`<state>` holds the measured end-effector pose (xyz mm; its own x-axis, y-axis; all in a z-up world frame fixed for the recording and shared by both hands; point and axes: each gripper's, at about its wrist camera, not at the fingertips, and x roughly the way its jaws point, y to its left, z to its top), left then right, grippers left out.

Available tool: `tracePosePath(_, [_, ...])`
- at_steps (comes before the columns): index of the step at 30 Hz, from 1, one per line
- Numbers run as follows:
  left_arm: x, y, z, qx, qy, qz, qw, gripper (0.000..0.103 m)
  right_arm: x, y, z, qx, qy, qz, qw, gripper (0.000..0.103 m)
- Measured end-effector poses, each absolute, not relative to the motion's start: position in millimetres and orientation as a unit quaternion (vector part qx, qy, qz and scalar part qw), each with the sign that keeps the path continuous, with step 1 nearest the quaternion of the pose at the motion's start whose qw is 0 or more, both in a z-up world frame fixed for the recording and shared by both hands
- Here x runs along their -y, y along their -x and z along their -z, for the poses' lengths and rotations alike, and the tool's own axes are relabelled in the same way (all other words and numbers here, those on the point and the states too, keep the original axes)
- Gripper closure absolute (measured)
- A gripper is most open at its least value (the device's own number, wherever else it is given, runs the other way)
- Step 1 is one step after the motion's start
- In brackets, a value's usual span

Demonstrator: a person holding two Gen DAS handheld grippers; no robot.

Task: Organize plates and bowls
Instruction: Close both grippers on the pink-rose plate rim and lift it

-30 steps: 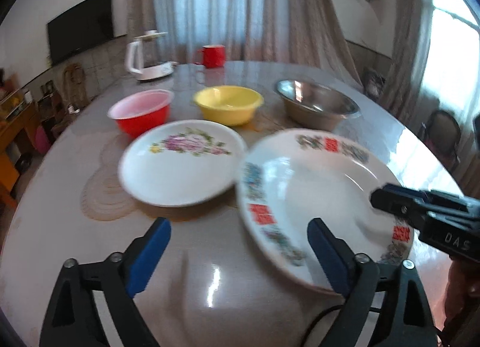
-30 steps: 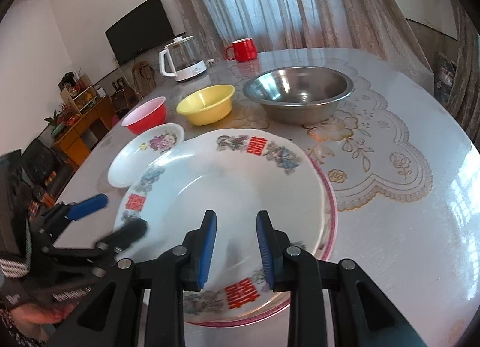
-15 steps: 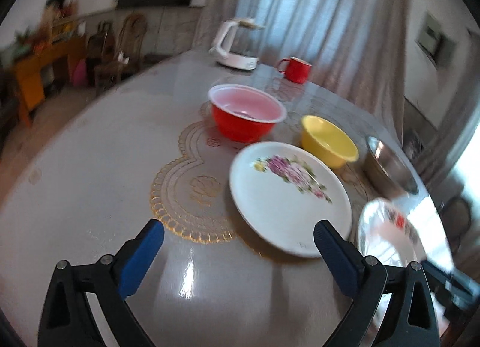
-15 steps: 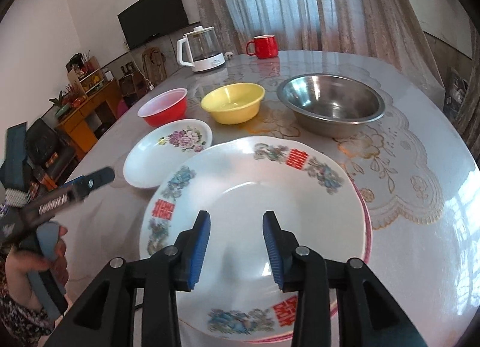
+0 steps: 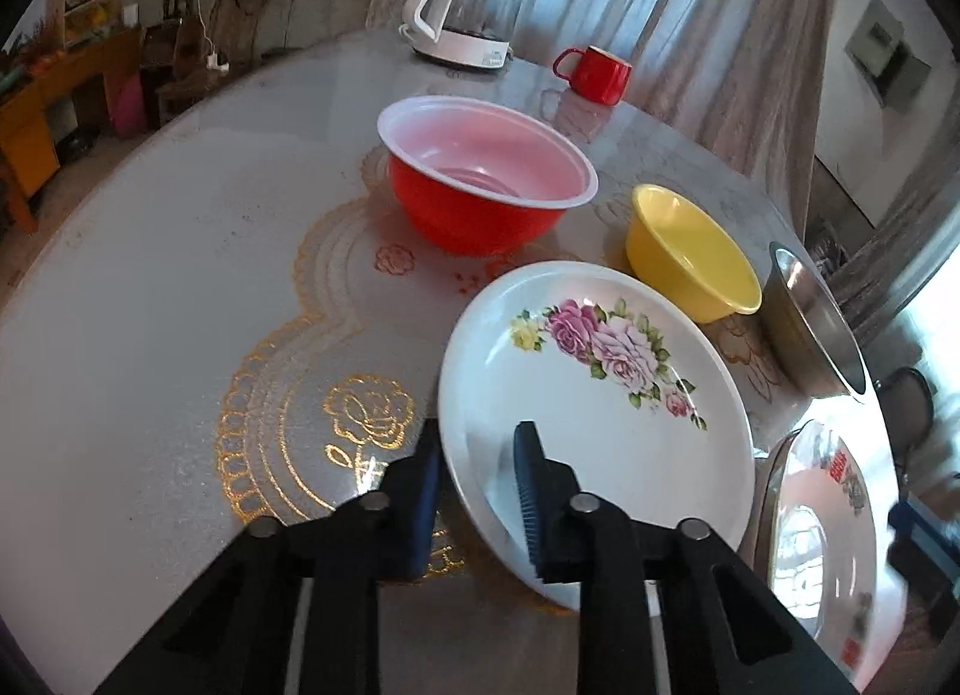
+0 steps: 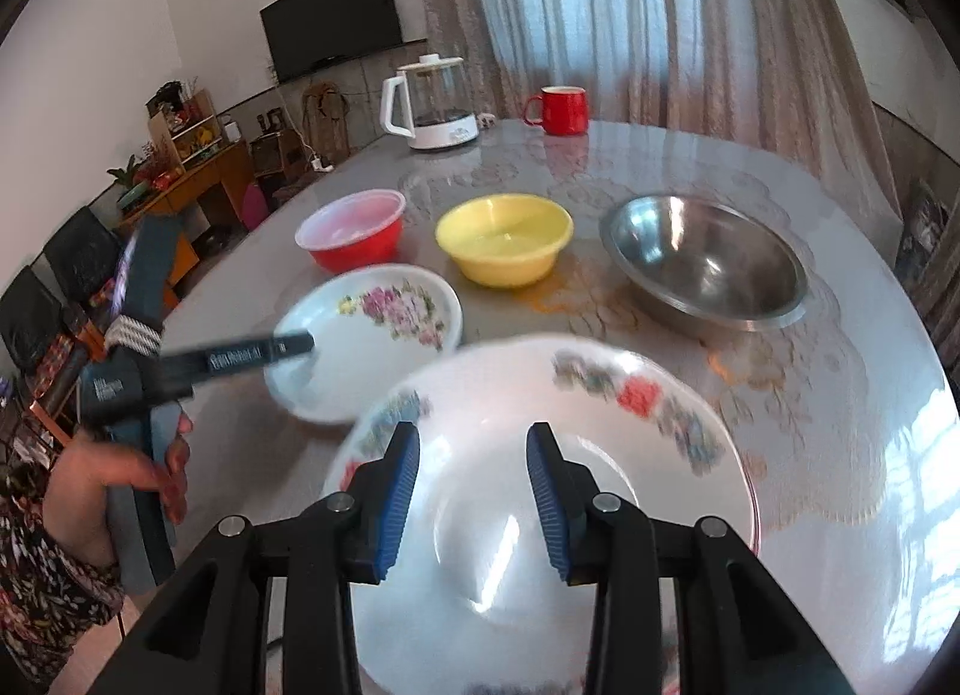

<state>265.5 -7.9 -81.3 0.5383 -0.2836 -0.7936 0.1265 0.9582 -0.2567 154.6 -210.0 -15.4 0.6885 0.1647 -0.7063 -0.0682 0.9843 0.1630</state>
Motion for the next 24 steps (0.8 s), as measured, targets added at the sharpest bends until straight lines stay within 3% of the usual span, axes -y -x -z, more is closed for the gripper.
tracePosePath(17, [-15,-250,72,-0.446,0.055,0.128,0.884,0.084,178,-287,53,-0.493,-0.093,-0.089,0.860,0.066])
tracePosePath(24, [-18,-250,76,-0.448,0.066,0.139,0.880,0.081,168,-305,69,-0.520,-0.071,-0.089,0.846,0.079])
